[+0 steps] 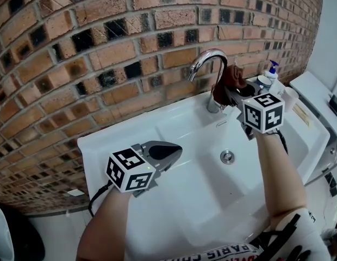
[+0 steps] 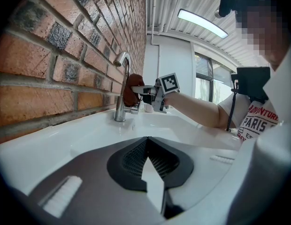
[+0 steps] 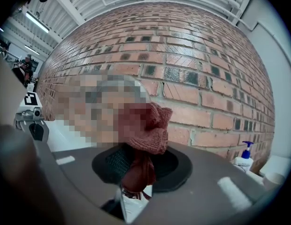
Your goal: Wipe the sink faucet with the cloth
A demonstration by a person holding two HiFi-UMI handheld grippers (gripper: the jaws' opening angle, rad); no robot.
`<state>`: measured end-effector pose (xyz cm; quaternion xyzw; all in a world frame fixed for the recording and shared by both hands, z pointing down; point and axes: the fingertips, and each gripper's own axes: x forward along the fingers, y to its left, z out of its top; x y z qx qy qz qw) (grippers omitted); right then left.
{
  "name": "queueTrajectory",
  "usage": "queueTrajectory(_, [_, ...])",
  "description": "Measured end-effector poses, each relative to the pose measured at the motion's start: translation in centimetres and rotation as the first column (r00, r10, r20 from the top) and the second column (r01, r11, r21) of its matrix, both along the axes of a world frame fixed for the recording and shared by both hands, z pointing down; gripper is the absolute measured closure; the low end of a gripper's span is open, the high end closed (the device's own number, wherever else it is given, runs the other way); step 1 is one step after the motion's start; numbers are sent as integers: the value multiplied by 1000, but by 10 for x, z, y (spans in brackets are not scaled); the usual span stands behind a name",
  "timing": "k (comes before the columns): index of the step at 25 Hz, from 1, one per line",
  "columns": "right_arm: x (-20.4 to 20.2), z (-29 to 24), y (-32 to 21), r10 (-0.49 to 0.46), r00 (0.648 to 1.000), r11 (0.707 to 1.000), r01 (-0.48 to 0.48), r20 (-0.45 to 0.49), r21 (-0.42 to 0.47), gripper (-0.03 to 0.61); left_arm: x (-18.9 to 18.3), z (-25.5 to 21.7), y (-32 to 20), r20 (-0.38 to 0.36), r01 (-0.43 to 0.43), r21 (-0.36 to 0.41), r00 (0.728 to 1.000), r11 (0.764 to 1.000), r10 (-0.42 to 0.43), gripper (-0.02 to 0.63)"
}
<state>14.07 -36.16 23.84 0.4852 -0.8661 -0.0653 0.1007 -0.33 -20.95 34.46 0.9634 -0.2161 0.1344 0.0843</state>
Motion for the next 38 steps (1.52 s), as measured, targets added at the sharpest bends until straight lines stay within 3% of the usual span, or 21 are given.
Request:
queueTrajectory(8, [0, 1, 0, 2, 1000, 1000, -2, 9, 6, 482, 0, 0, 0, 1, 0, -3, 1000, 1000, 0, 607])
queueTrajectory(14, [-1, -8, 7, -48, 998, 998, 47, 44, 29, 479, 0, -1, 1, 1, 0, -4, 1000, 1000, 0, 607])
queueTrajectory(23, [-38, -21, 25, -100, 991, 987, 110, -86, 120, 479, 0, -1, 1, 1, -1, -3, 1000, 1000, 1, 607])
queueTrajectory(28, [-51, -10, 17, -93, 986, 989, 108, -140, 100, 479, 0, -1, 1, 0, 0, -4, 1000, 1000, 0, 607])
queueTrajectory(38, [-46, 3, 3, -53, 991, 997, 58, -125, 42, 480, 0, 0, 0, 1, 0, -3, 1000, 1000, 0, 607])
